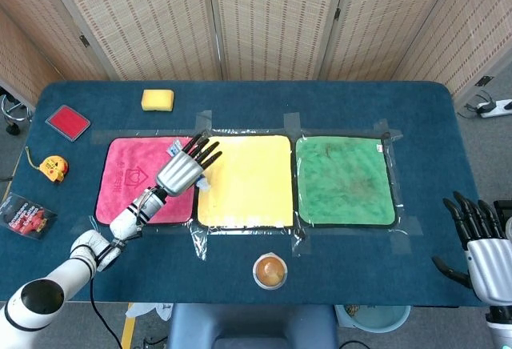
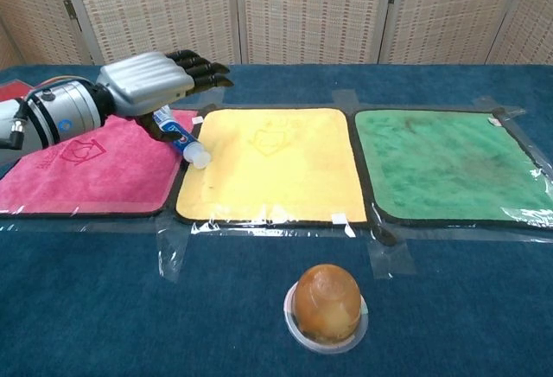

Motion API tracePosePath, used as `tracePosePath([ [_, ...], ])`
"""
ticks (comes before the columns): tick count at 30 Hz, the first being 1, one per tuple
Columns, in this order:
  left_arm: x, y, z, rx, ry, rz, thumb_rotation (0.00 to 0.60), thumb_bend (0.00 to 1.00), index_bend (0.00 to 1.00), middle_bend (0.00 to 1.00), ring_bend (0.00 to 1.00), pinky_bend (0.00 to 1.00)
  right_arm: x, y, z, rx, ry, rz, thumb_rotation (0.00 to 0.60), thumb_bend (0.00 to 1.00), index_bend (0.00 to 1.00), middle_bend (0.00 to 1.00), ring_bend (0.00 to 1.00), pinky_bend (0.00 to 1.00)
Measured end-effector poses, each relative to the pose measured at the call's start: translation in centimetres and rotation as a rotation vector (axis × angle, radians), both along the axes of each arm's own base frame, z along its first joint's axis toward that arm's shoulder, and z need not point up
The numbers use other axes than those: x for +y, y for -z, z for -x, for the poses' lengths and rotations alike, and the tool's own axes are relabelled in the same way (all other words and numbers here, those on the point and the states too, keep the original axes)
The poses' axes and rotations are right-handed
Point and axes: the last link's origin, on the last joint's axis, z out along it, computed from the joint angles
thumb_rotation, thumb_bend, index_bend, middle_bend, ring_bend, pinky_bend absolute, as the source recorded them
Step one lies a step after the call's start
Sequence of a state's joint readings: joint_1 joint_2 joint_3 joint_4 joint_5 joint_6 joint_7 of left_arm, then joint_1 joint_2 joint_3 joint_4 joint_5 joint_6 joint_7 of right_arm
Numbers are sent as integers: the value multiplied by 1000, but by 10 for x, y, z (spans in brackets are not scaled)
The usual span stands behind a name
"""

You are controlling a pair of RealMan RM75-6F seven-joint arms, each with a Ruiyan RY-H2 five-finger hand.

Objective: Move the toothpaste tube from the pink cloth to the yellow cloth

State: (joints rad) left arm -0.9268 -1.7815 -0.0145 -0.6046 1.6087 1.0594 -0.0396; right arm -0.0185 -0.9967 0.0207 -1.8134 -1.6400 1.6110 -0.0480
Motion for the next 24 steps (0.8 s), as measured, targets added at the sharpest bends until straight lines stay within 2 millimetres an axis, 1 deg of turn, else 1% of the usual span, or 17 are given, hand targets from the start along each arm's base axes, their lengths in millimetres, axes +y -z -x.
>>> tracePosePath([
  [2,2,-11,3,-12,-14,-20,600,328,78,27,14,34,0,0,1,-2,0,-1,600,207,43,50,69,29],
  [5,4,-21,15,10,-48,-48,600,328,83,27,14,38,1,1,2,-7,0,-4,600,206,43,50,69,29],
  [11,10,-30,40,67,-138,-84,600,328,88,27,16,37,0,2,3,-10,-4,-9,600,207,43,50,69,29],
  [15,17,-32,51,107,-190,-105,600,328,89,27,16,35,0,2,3,-7,-5,-11,600,207,43,50,70,29],
  [19,24,-28,52,138,-217,-117,600,328,89,27,16,35,1,2,2,-5,-3,-8,600,207,43,50,69,29],
  [24,34,-21,43,163,-227,-125,600,328,90,27,16,34,4,1,2,-4,2,-4,600,207,43,50,69,29],
])
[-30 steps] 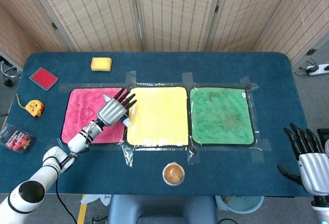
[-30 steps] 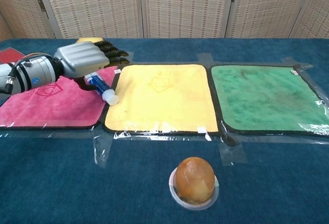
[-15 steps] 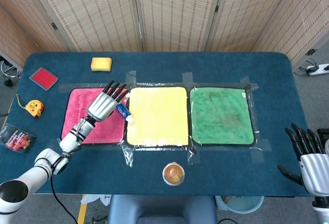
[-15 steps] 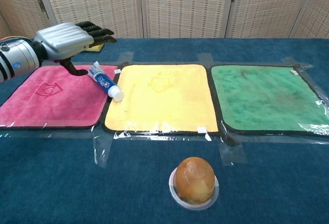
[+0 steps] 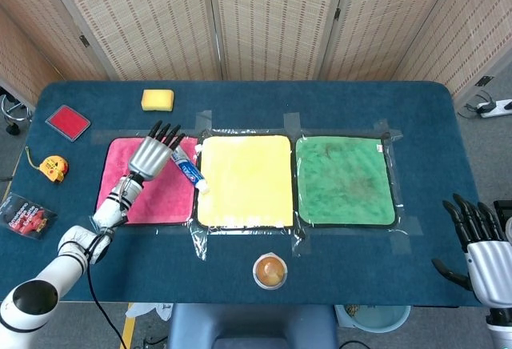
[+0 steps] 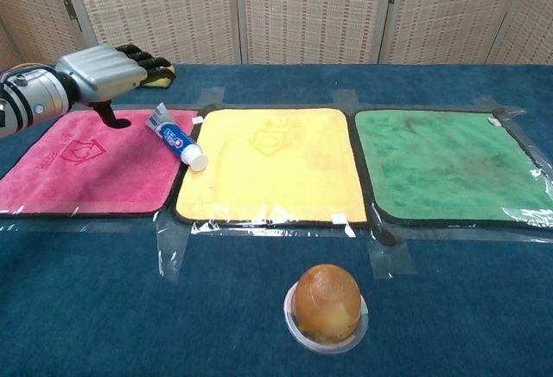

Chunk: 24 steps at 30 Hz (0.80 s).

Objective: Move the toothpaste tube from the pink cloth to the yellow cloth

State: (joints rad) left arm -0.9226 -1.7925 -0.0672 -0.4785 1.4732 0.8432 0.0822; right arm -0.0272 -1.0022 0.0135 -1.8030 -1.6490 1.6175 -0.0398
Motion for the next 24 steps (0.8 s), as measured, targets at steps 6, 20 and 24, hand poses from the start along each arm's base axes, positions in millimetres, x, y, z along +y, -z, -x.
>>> tracePosePath([
  [6,7,11,-11,33,-4,8,600,328,91,27,17,35,3,-2,1,1,8,7,600,207,43,50,69,29],
  [20,10,33,-21,164,7,23,600,328,109,27,17,35,6,-3,3,1,18,13,600,206,43,50,68,29],
  [24,8,41,-27,167,19,37,600,328,128,27,17,35,6,-3,3,1,18,12,600,207,43,50,68,29],
])
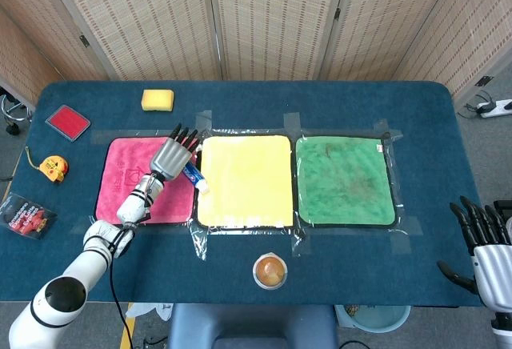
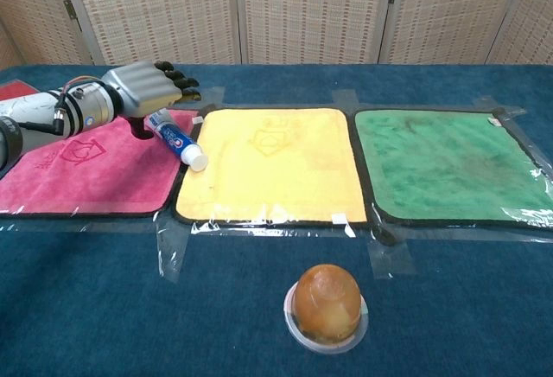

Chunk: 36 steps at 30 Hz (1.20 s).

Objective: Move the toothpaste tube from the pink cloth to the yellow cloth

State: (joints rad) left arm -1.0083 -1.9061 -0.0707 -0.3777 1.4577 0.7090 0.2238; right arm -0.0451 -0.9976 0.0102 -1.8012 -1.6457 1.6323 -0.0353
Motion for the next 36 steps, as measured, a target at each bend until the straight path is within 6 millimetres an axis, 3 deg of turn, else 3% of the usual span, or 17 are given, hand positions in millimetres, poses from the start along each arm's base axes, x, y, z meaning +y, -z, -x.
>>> tracePosePath([
  [16,-21,35,-61,-66,187,88,600,328,155,27,17,35,2,-1,0,-2,2,9,600,207,43,50,68,29],
  [24,-45,52,-92,-136,271,162,600,328,155,27,17,35,4,-3,2,-9,-2,18,600,207,43,50,70,29],
  [30,-60,44,-103,-186,324,188,600,328,155,27,17,34,2,-3,4,-13,-10,17,600,207,43,50,70,29],
  [36,-55,19,-84,-177,289,146,600,328,155,27,17,34,1,-2,6,-19,-16,14,600,207,43,50,70,29],
])
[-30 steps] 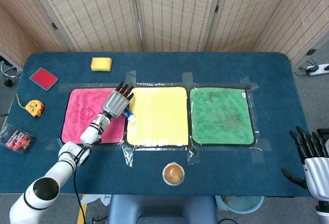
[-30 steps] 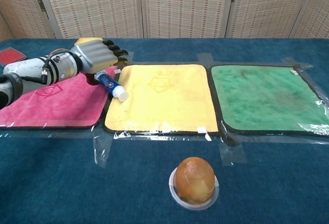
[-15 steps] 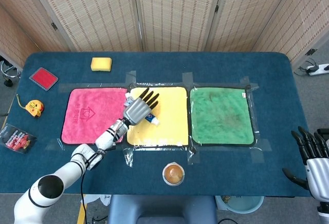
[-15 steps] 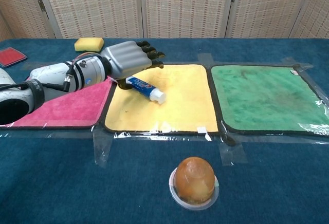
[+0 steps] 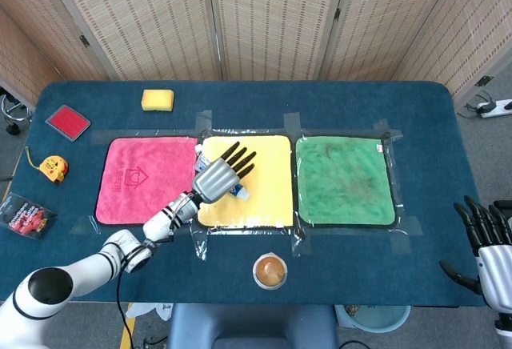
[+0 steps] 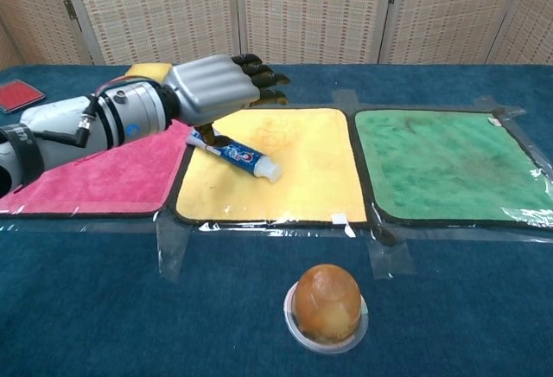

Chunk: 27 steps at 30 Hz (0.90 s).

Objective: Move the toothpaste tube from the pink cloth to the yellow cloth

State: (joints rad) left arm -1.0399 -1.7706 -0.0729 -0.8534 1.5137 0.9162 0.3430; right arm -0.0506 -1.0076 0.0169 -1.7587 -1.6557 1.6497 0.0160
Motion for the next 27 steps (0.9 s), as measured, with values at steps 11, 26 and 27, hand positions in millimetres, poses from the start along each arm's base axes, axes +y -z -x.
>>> tracePosePath([
  [11,19,-16,46,70,-144,-66,600,328,153,27,17,34,1,1,1,-2,-5,-2,600,206,43,50,71,29],
  [26,37,6,43,39,-280,-79,600,328,154,27,17,33,6,-2,2,0,10,8,600,207,43,50,69,29],
  [27,38,8,40,37,-283,-77,600,328,154,27,17,33,6,-2,2,1,10,8,600,207,43,50,69,29],
])
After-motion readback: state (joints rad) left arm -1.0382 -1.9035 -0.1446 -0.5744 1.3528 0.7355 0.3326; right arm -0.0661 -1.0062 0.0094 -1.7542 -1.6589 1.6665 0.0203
